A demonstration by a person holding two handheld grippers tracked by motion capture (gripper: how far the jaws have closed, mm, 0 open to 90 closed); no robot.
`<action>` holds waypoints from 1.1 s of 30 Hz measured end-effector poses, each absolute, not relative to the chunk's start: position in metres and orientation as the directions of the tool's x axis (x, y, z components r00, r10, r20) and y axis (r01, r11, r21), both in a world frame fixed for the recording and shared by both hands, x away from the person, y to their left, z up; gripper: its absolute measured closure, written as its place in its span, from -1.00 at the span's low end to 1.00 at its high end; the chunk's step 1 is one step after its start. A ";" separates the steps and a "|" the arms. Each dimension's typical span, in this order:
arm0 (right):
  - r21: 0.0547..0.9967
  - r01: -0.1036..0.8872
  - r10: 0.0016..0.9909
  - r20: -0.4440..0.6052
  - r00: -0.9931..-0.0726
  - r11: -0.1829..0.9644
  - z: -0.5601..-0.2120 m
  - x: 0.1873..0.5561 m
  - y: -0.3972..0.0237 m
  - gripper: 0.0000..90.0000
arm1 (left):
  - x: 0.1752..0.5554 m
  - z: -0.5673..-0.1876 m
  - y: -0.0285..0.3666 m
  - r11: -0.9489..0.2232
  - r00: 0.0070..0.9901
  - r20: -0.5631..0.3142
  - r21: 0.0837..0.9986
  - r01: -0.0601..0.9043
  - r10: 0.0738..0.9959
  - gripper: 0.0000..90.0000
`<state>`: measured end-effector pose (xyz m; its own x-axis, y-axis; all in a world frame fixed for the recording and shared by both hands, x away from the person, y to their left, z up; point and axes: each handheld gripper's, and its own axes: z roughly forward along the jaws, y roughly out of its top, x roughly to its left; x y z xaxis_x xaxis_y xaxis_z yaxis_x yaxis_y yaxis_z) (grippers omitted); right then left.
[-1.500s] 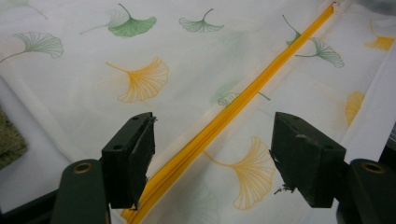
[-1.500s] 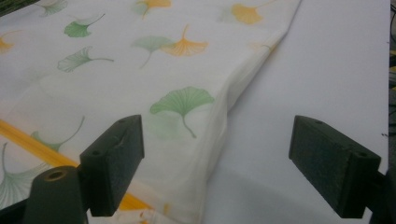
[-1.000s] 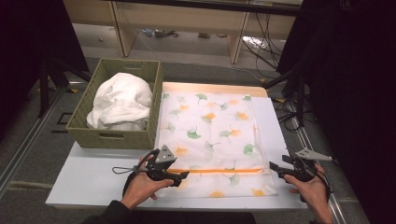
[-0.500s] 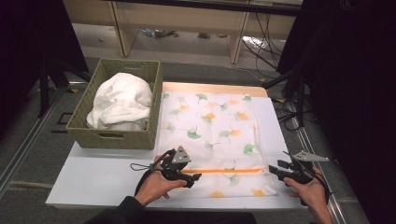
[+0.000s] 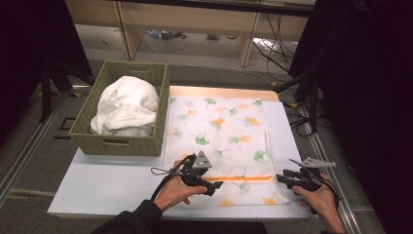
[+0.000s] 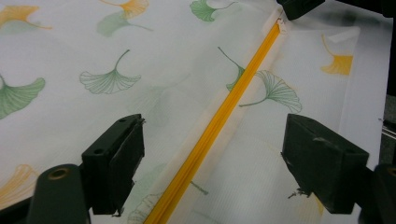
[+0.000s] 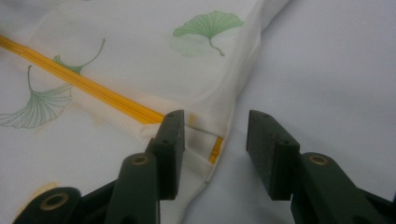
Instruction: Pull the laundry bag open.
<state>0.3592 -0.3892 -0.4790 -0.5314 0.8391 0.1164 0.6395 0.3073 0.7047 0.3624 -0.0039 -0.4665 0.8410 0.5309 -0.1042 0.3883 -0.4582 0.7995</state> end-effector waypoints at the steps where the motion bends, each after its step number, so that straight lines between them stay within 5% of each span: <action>1: 0.701 0.648 0.836 0.135 -0.531 0.299 -0.480 0.359 -0.387 0.30 | 0.363 -0.468 -0.005 -0.466 0.845 -0.097 0.799 0.381 0.526 -0.55; 20: 0.688 0.648 0.800 0.164 -0.577 0.326 -0.481 0.361 -0.383 0.80 | 0.366 -0.475 -0.035 -0.487 0.867 -0.107 0.791 0.370 0.486 -0.55; 33: 0.737 0.537 0.777 0.026 -0.629 0.410 -0.461 0.357 -0.370 0.90 | 0.365 -0.472 -0.065 -0.494 0.884 -0.120 0.792 0.360 0.451 -0.52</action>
<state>0.3573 -0.3698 -0.4608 -0.6290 0.7770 0.0257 0.5371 0.4104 0.7370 0.3649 -0.0646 -0.4720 0.8842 0.4515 -0.1200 0.3595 -0.4937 0.7918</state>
